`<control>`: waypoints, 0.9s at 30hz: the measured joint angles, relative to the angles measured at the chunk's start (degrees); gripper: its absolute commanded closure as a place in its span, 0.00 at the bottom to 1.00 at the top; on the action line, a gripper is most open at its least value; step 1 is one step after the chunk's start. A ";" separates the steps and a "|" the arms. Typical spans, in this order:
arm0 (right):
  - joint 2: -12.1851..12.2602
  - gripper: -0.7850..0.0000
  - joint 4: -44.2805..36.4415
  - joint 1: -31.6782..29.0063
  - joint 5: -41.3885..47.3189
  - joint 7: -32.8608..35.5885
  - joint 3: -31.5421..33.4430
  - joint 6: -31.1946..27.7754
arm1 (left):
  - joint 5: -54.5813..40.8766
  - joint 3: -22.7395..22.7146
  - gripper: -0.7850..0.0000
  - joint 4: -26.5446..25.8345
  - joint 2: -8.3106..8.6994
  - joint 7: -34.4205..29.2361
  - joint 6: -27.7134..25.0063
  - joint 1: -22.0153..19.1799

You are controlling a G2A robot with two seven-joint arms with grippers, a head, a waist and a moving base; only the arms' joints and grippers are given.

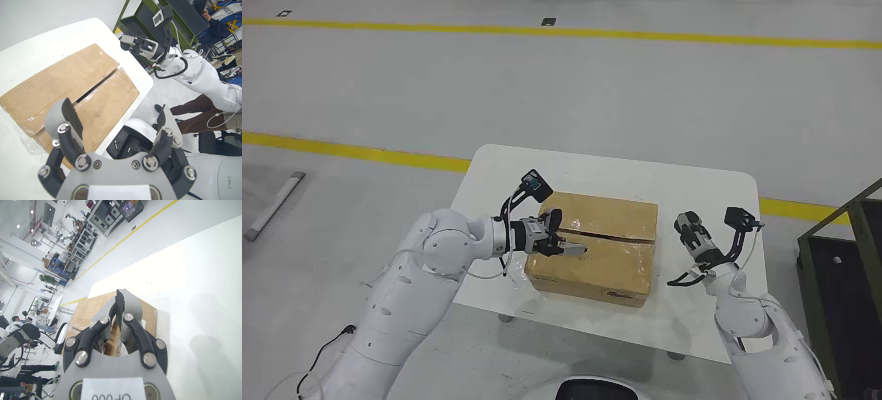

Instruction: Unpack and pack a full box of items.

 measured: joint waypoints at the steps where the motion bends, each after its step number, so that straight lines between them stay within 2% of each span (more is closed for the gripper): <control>1: 0.00 1.00 0.00 0.00 0.00 0.00 0.00 0.00 | 0.00 0.00 0.00 0.00 0.00 0.00 0.00 0.00; 4: 0.00 1.00 -0.11 -0.18 -1.14 -1.05 -0.01 -0.24 | 0.00 0.00 0.00 0.00 0.00 0.00 0.00 0.00; 7: -0.13 1.00 -0.18 -0.99 -4.43 -5.95 -0.11 -2.75 | 1.47 0.76 0.00 -0.89 -0.08 0.52 -0.30 -0.23; 11: -0.19 1.00 0.17 -2.38 -11.36 -14.22 -0.06 -6.17 | 6.29 4.38 0.00 0.10 -0.78 -0.29 -0.39 -3.91; 14: -0.37 1.00 0.81 -3.37 -14.55 -20.15 0.04 -7.52 | 11.49 9.16 0.00 3.07 -1.98 -1.33 0.15 -8.30; 17: -0.48 1.00 1.28 -3.82 -18.16 -23.11 -0.12 -7.12 | 13.31 13.13 0.00 6.40 -3.28 -0.88 0.62 -11.68; 21: -0.75 1.00 1.81 -3.98 -18.90 -24.15 -0.28 -6.85 | 19.90 19.14 0.00 10.86 -5.44 1.19 1.77 -16.27; 27: -1.11 1.00 2.27 -4.03 -19.02 -24.36 -0.20 -6.39 | 27.75 25.42 0.00 15.25 -8.09 4.30 3.23 -19.56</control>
